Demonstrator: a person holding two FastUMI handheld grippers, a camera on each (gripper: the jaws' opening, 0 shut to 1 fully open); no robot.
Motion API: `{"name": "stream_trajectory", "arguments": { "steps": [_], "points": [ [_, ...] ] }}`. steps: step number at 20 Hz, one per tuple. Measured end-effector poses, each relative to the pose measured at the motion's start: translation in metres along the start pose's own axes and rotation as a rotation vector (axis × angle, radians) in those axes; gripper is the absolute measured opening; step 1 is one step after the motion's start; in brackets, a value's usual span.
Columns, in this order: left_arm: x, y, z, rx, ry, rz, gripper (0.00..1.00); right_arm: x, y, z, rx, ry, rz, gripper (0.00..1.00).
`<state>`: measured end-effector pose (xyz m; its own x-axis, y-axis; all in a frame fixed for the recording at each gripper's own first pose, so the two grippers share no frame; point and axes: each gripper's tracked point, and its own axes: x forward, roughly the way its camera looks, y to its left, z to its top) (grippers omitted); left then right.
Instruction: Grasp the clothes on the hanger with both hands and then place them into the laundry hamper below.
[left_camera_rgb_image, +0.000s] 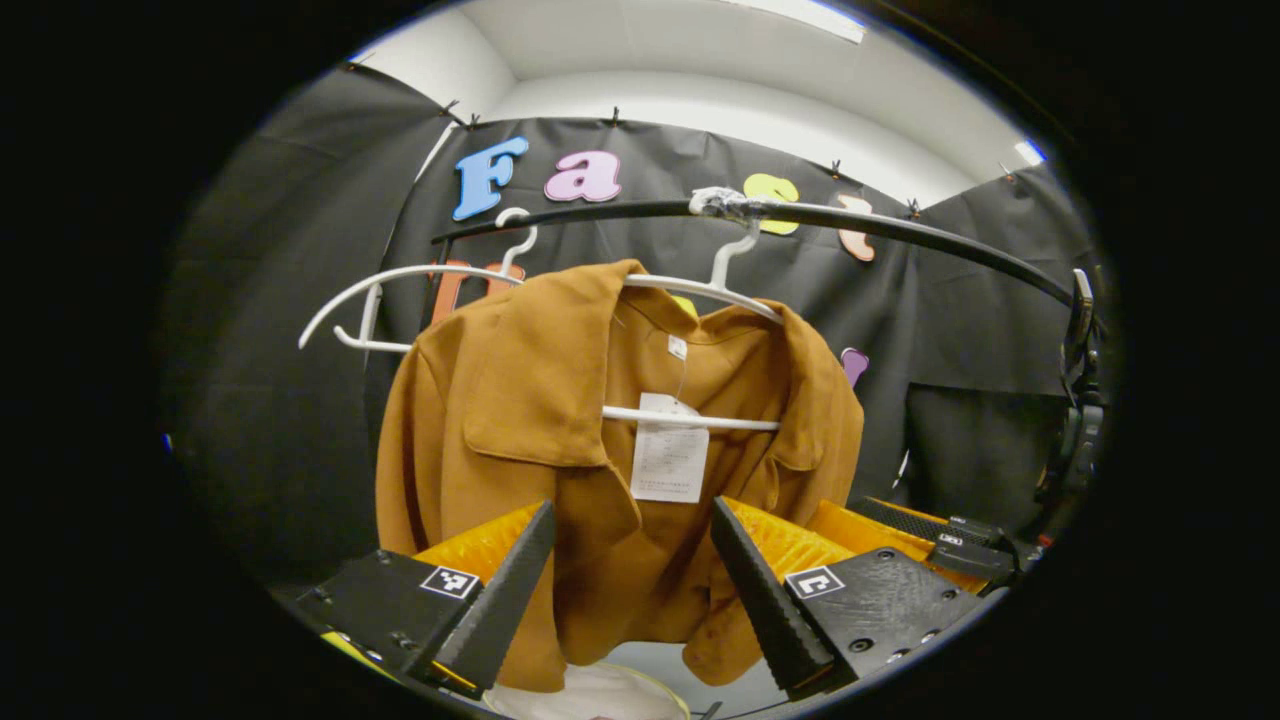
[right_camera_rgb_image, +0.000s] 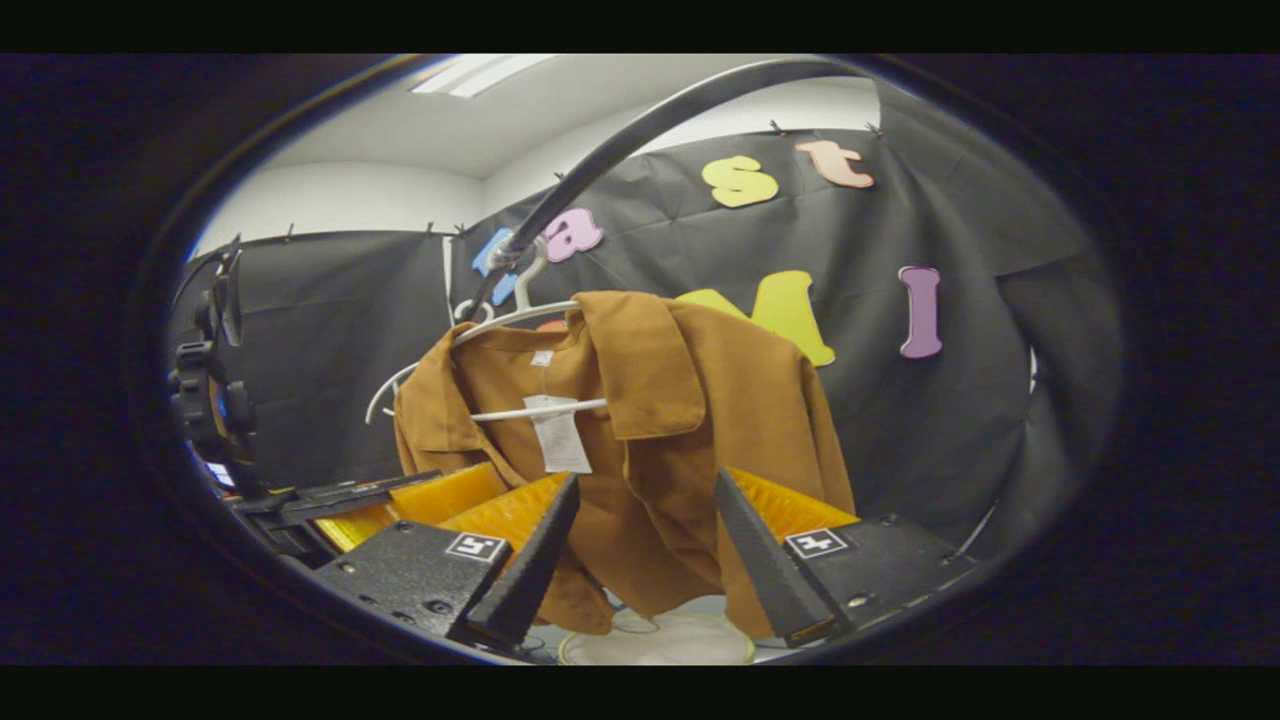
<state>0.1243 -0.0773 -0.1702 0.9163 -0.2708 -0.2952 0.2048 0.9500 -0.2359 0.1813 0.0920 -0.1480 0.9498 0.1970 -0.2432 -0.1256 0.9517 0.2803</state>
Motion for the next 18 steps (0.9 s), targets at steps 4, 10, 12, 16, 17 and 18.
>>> {"name": "stream_trajectory", "arguments": {
  "steps": [4,10,12,16,17,18],
  "points": [
    [0.026,0.005,-0.003,-0.028,0.005,-0.003,0.95,0.022,0.005,-0.002,0.004,0.007,0.021,0.82],
    [0.056,0.035,-0.002,-0.060,0.021,0.114,1.00,0.061,-0.005,-0.011,0.018,0.046,-0.030,0.85],
    [0.060,0.046,0.000,-0.068,0.024,0.154,1.00,0.071,-0.011,-0.015,0.033,0.070,-0.061,0.85],
    [0.065,0.066,0.002,-0.089,0.025,0.210,0.95,0.085,-0.009,-0.012,0.053,0.057,-0.086,0.83],
    [0.065,0.070,0.001,-0.094,0.025,0.225,0.95,0.089,-0.008,-0.011,0.056,0.049,-0.096,0.82],
    [0.066,0.072,0.001,-0.099,0.027,0.228,0.94,0.094,-0.009,-0.010,0.056,0.044,-0.113,0.75]
  ]
}}
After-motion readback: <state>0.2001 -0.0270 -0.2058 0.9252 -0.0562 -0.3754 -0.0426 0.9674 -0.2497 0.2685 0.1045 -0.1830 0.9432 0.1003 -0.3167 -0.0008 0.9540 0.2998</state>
